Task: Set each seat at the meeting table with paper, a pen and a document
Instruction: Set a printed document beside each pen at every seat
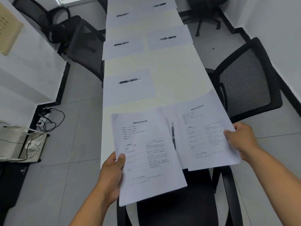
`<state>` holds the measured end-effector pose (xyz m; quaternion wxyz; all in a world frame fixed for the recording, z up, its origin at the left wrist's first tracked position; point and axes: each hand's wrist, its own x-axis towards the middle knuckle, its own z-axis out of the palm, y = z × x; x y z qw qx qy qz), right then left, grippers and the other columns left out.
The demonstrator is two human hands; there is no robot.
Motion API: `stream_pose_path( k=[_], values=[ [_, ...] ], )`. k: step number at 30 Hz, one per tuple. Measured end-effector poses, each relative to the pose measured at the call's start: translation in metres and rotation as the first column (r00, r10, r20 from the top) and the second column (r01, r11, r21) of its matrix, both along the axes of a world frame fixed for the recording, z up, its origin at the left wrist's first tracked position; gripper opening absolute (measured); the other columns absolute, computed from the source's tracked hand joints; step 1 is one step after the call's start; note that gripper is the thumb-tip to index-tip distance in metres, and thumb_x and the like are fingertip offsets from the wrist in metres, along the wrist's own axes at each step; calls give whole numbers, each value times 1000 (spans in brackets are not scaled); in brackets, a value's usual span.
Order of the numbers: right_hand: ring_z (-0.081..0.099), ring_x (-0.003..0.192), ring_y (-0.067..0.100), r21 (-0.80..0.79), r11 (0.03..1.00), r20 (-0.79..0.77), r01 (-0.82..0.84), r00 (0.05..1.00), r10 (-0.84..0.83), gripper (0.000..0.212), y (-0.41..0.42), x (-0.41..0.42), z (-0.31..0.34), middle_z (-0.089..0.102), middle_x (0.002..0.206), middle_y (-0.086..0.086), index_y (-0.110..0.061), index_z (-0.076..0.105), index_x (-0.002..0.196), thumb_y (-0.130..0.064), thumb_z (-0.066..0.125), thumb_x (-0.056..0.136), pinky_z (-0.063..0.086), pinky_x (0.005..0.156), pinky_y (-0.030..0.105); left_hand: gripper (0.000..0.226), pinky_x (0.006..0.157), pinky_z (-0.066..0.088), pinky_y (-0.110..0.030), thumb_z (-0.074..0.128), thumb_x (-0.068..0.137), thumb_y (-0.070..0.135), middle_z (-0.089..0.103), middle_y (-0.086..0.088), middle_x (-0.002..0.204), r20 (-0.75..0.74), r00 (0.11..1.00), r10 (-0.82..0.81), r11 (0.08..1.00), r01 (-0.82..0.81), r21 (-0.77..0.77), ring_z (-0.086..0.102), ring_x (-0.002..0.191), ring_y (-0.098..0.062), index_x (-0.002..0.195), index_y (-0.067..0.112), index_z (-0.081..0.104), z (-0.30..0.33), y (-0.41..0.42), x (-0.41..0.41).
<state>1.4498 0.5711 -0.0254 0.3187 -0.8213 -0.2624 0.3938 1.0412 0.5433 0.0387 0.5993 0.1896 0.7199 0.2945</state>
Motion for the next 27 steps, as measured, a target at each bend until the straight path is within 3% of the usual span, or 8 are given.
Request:
stream_pose_path(
  k=[4,7,13,15,19,24,27],
  values=[
    [64,81,18,4,999,32,-32,999,32,5,4,-2,-6,69,97,1,-9,64,101,-6,62,105,46,64,29,29,84,66,-52,45,118,27,84,-4,118,2,1000,-26,1000,26,1,83,102,-31,133,25,70,-2,1,5],
    [66,92,26,5,999,51,-54,997,54,7,6,-4,-9,68,104,3,-9,65,111,-7,60,105,50,75,35,29,73,67,-46,45,118,28,84,-2,118,6,998,-55,999,55,1,83,99,-28,135,28,69,-2,2,9],
    [65,102,28,2,997,67,-75,995,75,15,6,-5,-13,66,115,3,-9,64,121,-9,59,107,49,83,36,29,76,67,-44,45,118,26,84,-4,117,11,998,-66,998,66,-3,83,99,-29,134,24,69,-6,5,18],
    [64,101,28,-1,997,82,-74,994,73,14,7,-5,-14,66,114,4,-9,63,119,-9,59,107,47,82,34,29,79,67,-47,45,118,27,84,-4,118,19,997,-73,997,73,-9,83,101,-30,135,25,68,-8,7,20],
    [62,91,24,-33,995,132,-91,987,95,7,8,-5,-14,66,107,3,-8,62,110,-12,60,104,43,63,28,29,83,67,-50,45,118,29,83,-4,120,36,996,-84,996,85,-13,82,104,-32,135,25,69,-9,12,24],
    [60,93,25,-53,990,158,-133,978,140,7,6,-6,-12,64,106,1,-11,61,110,-12,61,103,40,62,27,29,92,65,-57,45,118,28,82,-5,122,50,993,-102,995,103,-2,81,108,-34,136,25,68,-9,17,32],
    [61,94,25,-73,986,168,-152,972,162,11,5,-5,-10,65,107,1,-13,62,111,-10,60,101,42,64,29,29,90,65,-55,46,118,28,82,-6,122,51,993,-107,994,107,3,81,109,-35,135,26,69,-10,19,36]
  ],
)
